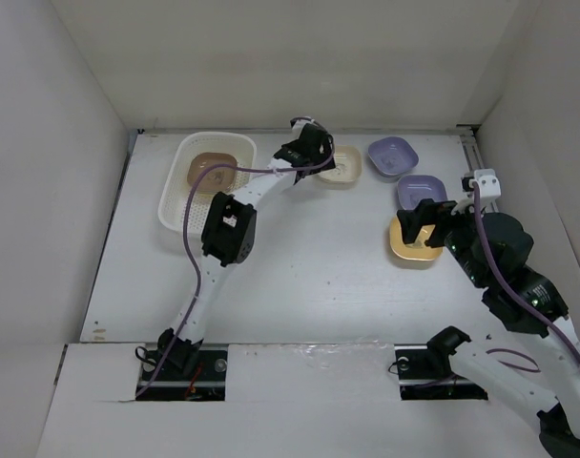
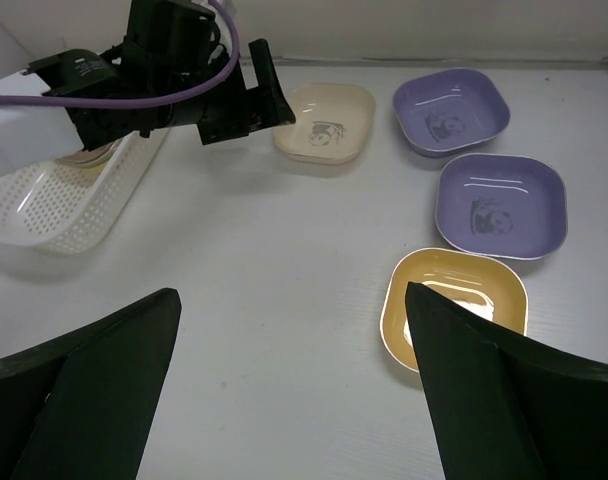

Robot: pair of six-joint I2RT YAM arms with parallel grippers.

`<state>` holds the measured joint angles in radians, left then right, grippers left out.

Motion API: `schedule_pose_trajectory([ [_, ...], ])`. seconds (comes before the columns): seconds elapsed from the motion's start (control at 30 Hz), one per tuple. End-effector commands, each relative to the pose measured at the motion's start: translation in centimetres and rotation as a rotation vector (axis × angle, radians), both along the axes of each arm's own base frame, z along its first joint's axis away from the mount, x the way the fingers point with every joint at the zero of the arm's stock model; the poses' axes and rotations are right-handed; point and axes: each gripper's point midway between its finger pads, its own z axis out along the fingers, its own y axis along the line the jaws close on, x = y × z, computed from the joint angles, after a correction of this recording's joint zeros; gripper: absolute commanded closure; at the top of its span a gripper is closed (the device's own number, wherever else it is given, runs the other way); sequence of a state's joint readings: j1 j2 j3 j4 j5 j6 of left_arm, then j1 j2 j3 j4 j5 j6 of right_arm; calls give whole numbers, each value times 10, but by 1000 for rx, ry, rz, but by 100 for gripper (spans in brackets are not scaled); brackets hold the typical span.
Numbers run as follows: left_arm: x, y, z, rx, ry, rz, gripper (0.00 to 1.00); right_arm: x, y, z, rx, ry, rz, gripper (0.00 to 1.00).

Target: Place the plates into the plastic bin on the countertop

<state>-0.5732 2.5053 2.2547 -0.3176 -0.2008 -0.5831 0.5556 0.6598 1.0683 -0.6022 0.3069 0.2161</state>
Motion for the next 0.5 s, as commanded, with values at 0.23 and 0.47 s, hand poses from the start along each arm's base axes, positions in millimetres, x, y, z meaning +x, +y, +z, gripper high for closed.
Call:
schedule_pose_trajectory([
  [0.23, 9, 1, -19, -2, 21, 20, 45, -4, 0, 11, 20, -29, 14, 0],
  [0.47, 9, 11, 10, 13, 1, 27, 100, -5, -3, 13, 24, -37, 4, 0],
])
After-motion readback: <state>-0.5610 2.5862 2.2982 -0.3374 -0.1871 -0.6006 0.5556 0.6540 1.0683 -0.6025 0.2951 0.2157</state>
